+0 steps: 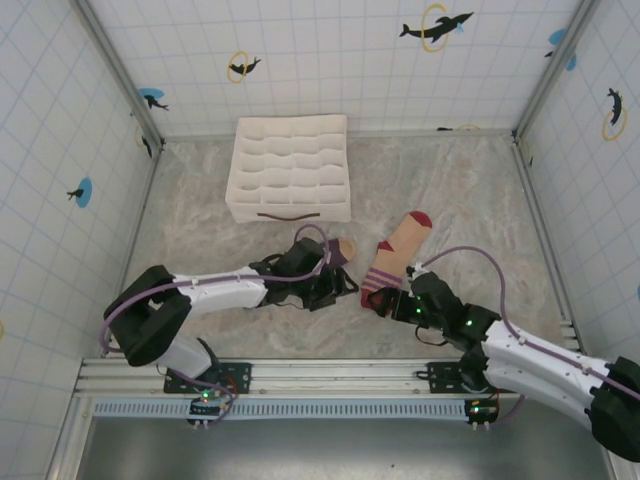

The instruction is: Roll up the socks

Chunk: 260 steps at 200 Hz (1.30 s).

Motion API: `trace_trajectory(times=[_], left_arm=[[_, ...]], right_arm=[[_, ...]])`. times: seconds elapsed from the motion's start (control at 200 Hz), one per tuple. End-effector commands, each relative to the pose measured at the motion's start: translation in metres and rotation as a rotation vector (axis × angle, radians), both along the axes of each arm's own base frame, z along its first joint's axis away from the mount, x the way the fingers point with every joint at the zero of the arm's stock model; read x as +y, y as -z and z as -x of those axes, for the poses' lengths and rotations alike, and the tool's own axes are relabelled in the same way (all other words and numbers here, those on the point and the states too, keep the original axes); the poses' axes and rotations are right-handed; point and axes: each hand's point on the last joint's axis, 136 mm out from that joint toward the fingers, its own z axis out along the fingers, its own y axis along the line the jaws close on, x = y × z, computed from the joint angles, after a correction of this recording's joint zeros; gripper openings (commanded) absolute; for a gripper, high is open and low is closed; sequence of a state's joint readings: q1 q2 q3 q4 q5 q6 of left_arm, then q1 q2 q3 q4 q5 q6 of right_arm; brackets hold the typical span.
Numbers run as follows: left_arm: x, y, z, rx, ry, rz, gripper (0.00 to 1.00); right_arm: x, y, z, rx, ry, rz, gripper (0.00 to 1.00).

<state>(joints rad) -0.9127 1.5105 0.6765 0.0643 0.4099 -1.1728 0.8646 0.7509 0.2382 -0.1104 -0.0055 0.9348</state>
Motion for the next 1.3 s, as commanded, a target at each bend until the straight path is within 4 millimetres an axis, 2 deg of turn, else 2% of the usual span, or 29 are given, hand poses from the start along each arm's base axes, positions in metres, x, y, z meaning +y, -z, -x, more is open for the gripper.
trace_trajectory(times=[0.0,0.105,0.22,0.335,0.475,0.53,0.621,0.746,0.881,0.946,0.981,1.061,1.151,1.216,1.296], left_arm=[[-0.004,0.014,0.011,0.076,-0.031,0.037,0.77],[-0.008,0.02,0.01,0.071,-0.075,0.034,0.75],[-0.02,0.025,0.007,0.066,-0.096,0.046,0.73],[-0.036,0.033,0.011,0.105,-0.098,0.071,0.72],[-0.046,0.048,0.016,0.142,-0.117,0.064,0.65],[-0.045,0.056,0.017,0.149,-0.128,0.045,0.61],[-0.035,0.064,0.017,0.162,-0.173,0.033,0.48],[-0.024,0.075,0.015,0.132,-0.187,-0.027,0.39],[-0.022,0.08,0.015,0.138,-0.187,-0.033,0.26],[-0.02,0.081,0.014,0.132,-0.187,-0.038,0.27],[-0.021,0.082,0.013,0.128,-0.184,-0.037,0.3],[-0.026,0.078,0.01,0.121,-0.181,-0.02,0.55],[-0.034,0.072,0.007,0.111,-0.171,0.0,0.67],[-0.035,0.074,0.004,0.102,-0.164,-0.013,0.69],[-0.036,0.079,0.003,0.121,-0.162,-0.008,0.56]], right_arm=[[-0.007,-0.017,-0.01,-0.114,-0.018,0.066,0.94],[-0.013,-0.02,-0.013,-0.179,-0.05,0.136,0.91],[-0.023,-0.017,-0.016,-0.242,-0.061,0.234,0.89],[-0.029,-0.02,-0.02,-0.308,-0.046,0.261,0.87],[-0.034,-0.018,-0.02,-0.338,-0.04,0.276,0.85],[-0.035,-0.016,-0.019,-0.344,-0.045,0.288,0.84],[-0.035,-0.013,-0.018,-0.356,-0.06,0.315,0.81],[-0.034,-0.011,-0.013,-0.392,-0.096,0.359,0.78],[-0.027,-0.013,-0.005,-0.466,-0.163,0.376,0.74],[-0.024,-0.013,0.0,-0.497,-0.195,0.39,0.73],[-0.023,-0.013,0.001,-0.51,-0.204,0.405,0.73],[-0.022,-0.012,0.002,-0.524,-0.217,0.434,0.73],[-0.02,-0.014,0.002,-0.529,-0.215,0.434,0.73],[-0.019,-0.013,0.002,-0.537,-0.216,0.429,0.73],[-0.018,-0.011,0.003,-0.539,-0.22,0.423,0.73]])
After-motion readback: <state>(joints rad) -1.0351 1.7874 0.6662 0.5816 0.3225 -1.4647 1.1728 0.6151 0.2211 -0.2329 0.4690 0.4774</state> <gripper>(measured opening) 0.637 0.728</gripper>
